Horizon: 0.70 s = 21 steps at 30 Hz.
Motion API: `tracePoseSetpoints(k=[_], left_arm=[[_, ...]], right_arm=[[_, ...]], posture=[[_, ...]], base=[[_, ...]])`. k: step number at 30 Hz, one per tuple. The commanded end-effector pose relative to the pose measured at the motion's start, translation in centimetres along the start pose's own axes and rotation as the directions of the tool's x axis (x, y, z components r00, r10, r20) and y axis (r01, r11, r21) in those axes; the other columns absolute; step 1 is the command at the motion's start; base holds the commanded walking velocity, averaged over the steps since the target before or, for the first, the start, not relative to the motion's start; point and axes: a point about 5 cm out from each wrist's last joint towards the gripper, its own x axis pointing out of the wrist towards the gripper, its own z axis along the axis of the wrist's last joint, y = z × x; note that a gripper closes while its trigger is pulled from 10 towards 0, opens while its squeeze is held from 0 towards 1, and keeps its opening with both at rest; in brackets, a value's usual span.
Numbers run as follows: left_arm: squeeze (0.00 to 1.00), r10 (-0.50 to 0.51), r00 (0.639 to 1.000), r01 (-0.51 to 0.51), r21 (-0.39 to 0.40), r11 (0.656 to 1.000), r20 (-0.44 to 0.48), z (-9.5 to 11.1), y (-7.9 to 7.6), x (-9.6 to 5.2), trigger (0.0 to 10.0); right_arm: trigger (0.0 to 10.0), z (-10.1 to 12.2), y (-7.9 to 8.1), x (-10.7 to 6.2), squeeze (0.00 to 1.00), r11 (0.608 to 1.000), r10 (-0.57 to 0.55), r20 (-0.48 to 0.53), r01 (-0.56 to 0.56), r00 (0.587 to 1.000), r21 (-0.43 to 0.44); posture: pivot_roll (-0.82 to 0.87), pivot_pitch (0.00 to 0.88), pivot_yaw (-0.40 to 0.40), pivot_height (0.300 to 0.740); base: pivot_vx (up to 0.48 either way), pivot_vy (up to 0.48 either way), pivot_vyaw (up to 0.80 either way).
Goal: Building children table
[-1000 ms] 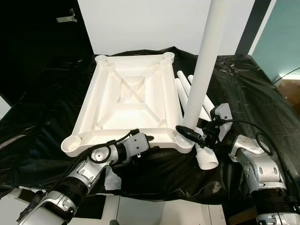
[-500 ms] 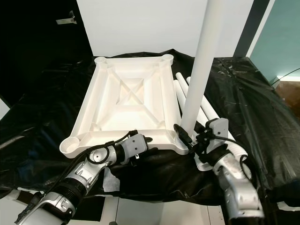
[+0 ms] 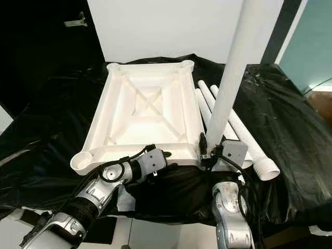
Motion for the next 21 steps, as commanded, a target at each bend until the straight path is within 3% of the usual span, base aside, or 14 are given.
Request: tracePoseSetpoints(k=[1,3,4,6,7,8,9,12,13,14,15,17,21], left_arm=[[0.0,-0.052,0.994,0.047,-0.057,0.997,-0.092,-2.2,-1.2,-0.6,10.0],[0.0,-0.052,0.994,0.047,-0.058,0.997,-0.091,-2.2,-1.3,-0.5,10.0],[0.0,-0.051,0.995,0.046,-0.059,0.997,-0.091,-2.2,-1.3,-0.5,10.0],[0.0,-0.05,0.995,0.044,-0.061,0.997,-0.09,-2.1,-1.3,-0.5,10.0],[0.0,-0.049,0.995,0.043,-0.063,0.997,-0.09,-2.2,-1.3,-0.5,10.0],[0.0,-0.048,0.995,0.042,-0.064,0.997,-0.09,-2.2,-1.4,-0.5,10.0],[0.0,-0.047,0.995,0.042,-0.064,0.997,-0.091,-2.2,-1.4,-0.6,10.0],[0.0,-0.045,0.995,0.039,-0.067,0.997,-0.094,-2.3,-1.4,-0.6,10.0],[0.0,-0.045,0.995,0.039,-0.067,0.997,-0.094,-2.3,-1.4,-0.6,10.0],[0.0,-0.051,0.994,0.045,-0.065,0.997,-0.094,-2.3,-1.5,-0.6,10.0],[0.0,-0.055,0.994,0.049,-0.063,0.997,-0.092,-2.2,-1.5,-0.5,10.0],[0.0,-0.057,0.994,0.052,-0.062,0.997,-0.09,-2.2,-1.5,-0.4,10.0],[0.0,-0.051,0.996,0.047,-0.054,0.997,-0.078,-1.7,-1.1,-0.2,10.0]], right_arm=[[9.6,-1.3,-2.2,-0.7,0.73,0.99,-0.132,-0.066,0.128,0.989,-0.058],[9.6,-1.2,-2.0,-0.7,0.73,0.992,-0.117,-0.061,0.114,0.991,-0.046],[10.0,-1.2,-1.7,-0.6,1.0,0.994,-0.108,-0.061,0.106,0.992,-0.039],[10.0,-1.1,-1.5,-0.5,1.0,0.994,-0.098,-0.061,0.095,0.993,-0.047],[10.0,-1.0,-1.3,-0.4,0.95,0.995,-0.079,-0.058,0.076,0.995,-0.059],[10.0,-1.0,-1.2,-0.3,0.0,0.996,-0.06,-0.055,0.056,0.997,-0.069],[10.0,-1.0,-1.2,-0.3,0.0,0.996,-0.048,-0.054,0.044,0.997,-0.076],[10.0,-0.7,0.0,0.4,0.0,0.986,0.166,-0.021,-0.166,0.986,-0.02],[10.0,-0.7,0.0,0.4,0.0,0.986,0.166,-0.021,-0.166,0.986,-0.02],[10.0,-0.8,0.3,1.0,0.0,0.95,0.313,-0.022,-0.313,0.949,0.016],[10.0,-0.9,0.1,1.2,0.0,0.93,0.367,-0.026,-0.367,0.93,0.013],[10.0,-0.9,-0.1,1.3,0.0,0.92,0.392,-0.03,-0.392,0.919,0.008],[10.0,-1.4,-0.8,1.6,0.0,0.842,0.539,-0.075,-0.537,0.839,0.047]], posture=[[-0.09,0.029,0.033,0.74],[-0.09,0.029,0.033,0.74],[-0.09,0.03,0.031,0.74],[-0.08,0.03,0.029,0.74],[-0.08,0.03,0.029,0.74],[-0.08,0.03,0.027,0.74],[-0.08,0.03,0.027,0.74],[-0.09,0.031,0.031,0.74],[-0.09,0.031,0.031,0.74],[-0.09,0.031,0.031,0.74],[-0.1,0.03,0.036,0.74],[-0.1,0.03,0.036,0.74],[-0.1,0.026,0.032,0.74]], base=[[0.0,0.0,0.0],[0.0,0.0,0.0],[0.0,0.0,0.0],[0.0,0.0,0.0],[0.0,0.0,0.0],[0.0,0.0,0.0],[0.0,0.0,0.0],[0.0,0.0,0.0],[0.0,0.0,0.0],[0.0,0.0,0.0],[0.0,0.0,0.0],[0.0,0.0,0.0],[0.0,0.0,0.0]])
